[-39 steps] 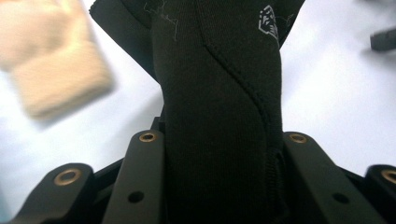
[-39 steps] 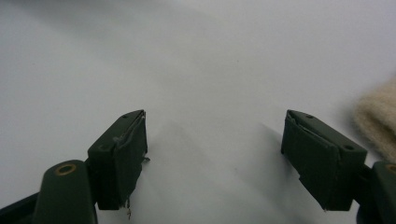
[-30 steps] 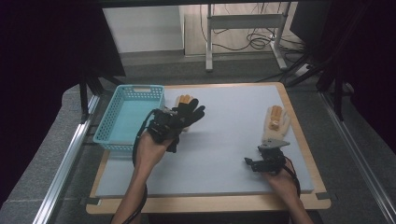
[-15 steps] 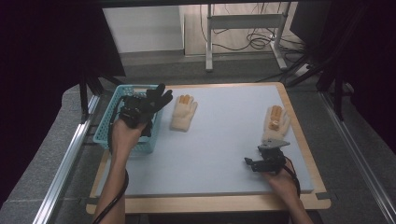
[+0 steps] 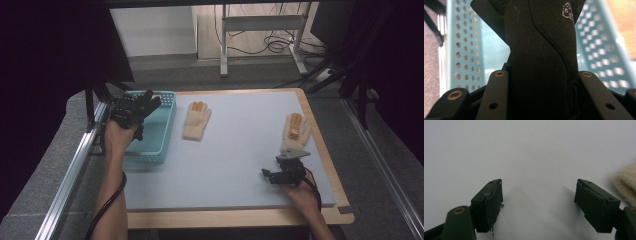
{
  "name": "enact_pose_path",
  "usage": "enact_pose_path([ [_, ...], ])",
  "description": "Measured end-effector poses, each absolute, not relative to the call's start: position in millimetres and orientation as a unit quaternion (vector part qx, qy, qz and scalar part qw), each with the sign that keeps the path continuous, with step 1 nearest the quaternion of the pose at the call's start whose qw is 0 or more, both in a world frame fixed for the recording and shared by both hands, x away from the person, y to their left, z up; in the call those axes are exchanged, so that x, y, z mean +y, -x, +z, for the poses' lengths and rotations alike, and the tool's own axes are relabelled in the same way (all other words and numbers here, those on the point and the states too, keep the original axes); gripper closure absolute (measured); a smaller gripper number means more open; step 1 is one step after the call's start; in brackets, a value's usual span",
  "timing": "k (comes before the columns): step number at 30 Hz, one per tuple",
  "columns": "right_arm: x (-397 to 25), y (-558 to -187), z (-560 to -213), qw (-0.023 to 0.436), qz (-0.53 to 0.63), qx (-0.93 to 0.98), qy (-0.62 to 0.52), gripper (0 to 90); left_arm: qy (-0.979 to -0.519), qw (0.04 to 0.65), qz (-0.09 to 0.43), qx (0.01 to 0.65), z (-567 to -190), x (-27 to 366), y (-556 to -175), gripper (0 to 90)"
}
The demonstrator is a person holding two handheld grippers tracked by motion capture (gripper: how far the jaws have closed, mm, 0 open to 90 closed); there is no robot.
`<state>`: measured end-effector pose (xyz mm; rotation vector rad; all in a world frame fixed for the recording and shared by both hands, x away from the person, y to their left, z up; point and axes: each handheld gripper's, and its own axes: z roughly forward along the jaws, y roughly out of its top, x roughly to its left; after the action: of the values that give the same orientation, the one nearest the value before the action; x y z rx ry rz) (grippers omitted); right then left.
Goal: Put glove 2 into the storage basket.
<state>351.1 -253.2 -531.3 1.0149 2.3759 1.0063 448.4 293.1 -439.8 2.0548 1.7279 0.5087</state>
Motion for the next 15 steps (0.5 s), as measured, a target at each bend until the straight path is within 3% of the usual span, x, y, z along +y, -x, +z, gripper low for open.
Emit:
enact_pose_path([
  [15, -253, -351, -531, 0.184, 0.357, 0.842, -0.360, 22.2, -0.729, 0.145, 0.150, 0.652, -482, 314, -481, 59.0],
])
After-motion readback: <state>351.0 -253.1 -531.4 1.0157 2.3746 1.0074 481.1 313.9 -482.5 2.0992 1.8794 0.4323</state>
